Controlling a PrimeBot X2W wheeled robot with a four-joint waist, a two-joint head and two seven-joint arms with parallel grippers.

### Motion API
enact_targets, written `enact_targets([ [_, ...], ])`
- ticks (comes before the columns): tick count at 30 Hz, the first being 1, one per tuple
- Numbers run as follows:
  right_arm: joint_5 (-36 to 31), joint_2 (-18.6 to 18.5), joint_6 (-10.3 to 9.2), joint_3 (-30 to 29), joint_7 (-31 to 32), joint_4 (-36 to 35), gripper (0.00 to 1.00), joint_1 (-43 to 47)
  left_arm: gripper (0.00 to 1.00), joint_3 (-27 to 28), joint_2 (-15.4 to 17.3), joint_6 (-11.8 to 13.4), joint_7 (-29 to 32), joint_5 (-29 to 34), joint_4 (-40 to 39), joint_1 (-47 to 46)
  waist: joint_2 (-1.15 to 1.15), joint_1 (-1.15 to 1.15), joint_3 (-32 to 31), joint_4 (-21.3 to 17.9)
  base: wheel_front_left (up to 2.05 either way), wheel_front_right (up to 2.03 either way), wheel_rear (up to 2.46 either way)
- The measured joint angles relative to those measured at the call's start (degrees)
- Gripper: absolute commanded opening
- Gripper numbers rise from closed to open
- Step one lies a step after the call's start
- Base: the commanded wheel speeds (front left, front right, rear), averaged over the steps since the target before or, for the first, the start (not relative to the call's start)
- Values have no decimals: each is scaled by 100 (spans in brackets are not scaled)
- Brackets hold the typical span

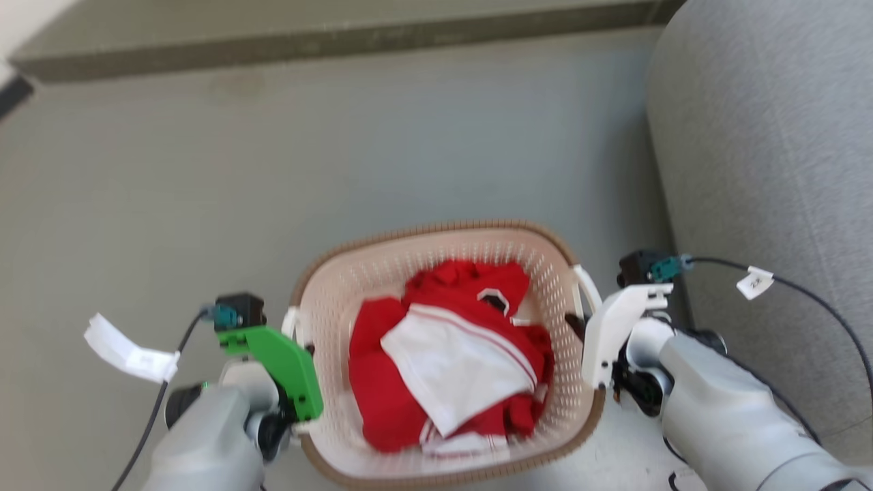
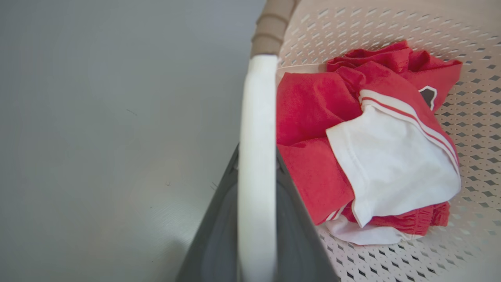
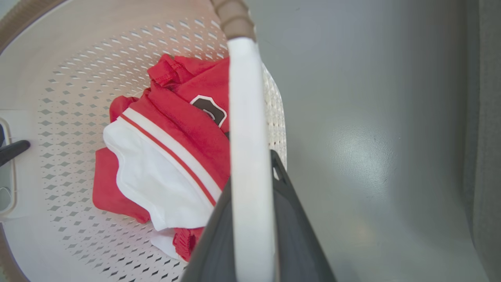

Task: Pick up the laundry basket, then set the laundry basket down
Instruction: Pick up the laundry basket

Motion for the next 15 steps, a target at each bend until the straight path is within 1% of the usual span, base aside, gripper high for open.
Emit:
enact_targets([
  [7,178,8,0,197,276,76,0,327,0,-179,12,0,277,-294,-67,459,0,0,-579,-65,0,0,0],
  [15,315,19,0,346,413,126,0,733,0,-331,31,0,365,-460,-51,859,0,0,-1240,-134,0,0,0],
])
